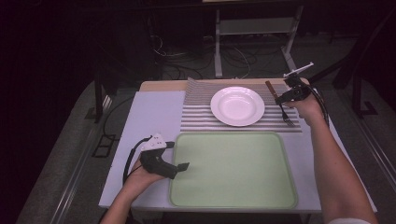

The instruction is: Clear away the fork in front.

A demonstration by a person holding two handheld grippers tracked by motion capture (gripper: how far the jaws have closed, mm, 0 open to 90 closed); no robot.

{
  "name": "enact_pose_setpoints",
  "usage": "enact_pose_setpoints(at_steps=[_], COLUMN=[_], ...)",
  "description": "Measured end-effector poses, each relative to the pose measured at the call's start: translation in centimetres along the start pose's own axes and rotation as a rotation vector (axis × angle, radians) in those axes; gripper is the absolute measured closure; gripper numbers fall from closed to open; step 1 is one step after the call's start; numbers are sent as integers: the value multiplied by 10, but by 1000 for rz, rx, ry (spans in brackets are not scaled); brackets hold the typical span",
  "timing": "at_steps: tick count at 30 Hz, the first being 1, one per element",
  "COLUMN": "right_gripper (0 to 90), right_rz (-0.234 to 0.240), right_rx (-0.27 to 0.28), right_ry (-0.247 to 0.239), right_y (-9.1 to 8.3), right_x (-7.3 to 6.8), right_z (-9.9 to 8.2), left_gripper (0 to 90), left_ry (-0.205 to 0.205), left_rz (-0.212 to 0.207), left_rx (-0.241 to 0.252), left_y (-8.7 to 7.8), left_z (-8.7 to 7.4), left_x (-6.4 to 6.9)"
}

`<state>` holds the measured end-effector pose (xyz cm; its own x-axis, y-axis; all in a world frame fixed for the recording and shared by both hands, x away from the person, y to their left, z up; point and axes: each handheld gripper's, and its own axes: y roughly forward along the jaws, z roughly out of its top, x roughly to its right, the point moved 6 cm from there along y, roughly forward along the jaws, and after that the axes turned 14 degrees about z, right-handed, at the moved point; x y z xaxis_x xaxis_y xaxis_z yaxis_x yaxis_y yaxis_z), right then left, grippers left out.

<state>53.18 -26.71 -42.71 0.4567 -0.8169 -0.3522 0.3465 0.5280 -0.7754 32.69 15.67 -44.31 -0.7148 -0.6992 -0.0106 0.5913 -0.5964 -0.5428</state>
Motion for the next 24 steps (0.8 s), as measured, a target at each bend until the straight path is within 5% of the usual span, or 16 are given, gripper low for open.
enact_pose_setpoints(at_steps=[9,13,24], right_gripper=[771,771,771], right_rz=[74,132,204], right_rx=[107,164,224], right_ry=[-86,-144,-279], right_y=[-29,-42,-50], right_x=[-28,-53,-101], right_z=[-17,-28,-55], left_gripper=[0,0,0], left_ry=[6,15,18], left_rz=[6,9,21], left_rx=[1,6,9], left_y=[1,0,2], left_z=[0,1,1], left_x=[0,2,2])
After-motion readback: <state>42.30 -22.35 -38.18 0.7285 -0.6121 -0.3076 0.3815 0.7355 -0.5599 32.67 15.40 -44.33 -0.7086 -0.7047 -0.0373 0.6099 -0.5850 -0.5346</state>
